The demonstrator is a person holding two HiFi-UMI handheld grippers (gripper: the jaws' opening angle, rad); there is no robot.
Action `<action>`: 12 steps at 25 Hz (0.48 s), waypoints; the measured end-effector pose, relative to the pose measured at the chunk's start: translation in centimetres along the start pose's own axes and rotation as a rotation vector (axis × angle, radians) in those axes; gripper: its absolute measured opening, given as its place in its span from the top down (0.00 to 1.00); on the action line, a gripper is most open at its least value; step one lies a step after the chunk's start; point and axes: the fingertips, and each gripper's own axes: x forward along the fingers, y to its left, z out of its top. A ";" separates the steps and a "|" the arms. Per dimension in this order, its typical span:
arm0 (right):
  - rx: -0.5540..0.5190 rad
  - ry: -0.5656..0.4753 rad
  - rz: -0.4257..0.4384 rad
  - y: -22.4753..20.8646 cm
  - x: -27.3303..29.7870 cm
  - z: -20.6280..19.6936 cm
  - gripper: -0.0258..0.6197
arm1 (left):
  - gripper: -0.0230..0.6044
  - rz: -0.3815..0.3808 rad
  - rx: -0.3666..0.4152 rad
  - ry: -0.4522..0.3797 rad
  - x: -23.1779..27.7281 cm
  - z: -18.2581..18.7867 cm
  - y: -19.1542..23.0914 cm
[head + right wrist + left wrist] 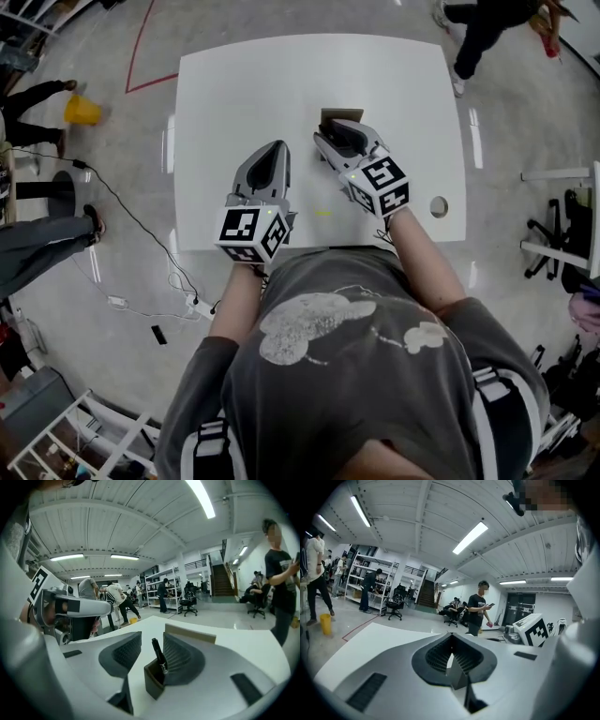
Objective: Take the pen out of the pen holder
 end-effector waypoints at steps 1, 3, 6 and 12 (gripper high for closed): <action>-0.009 0.016 0.001 0.0 0.4 -0.2 0.77 | 0.95 0.003 -0.001 0.003 0.1 0.0 0.2; -0.018 0.042 0.003 0.1 1.0 -0.4 0.77 | 0.95 0.008 -0.004 0.008 0.3 -0.1 0.4; -0.025 0.070 0.003 0.2 1.5 -0.8 0.77 | 0.95 0.012 -0.008 0.014 0.4 -0.2 0.6; -0.044 0.115 -0.028 -0.4 1.6 -1.6 0.77 | 0.95 0.010 -0.013 0.023 0.7 -0.7 0.5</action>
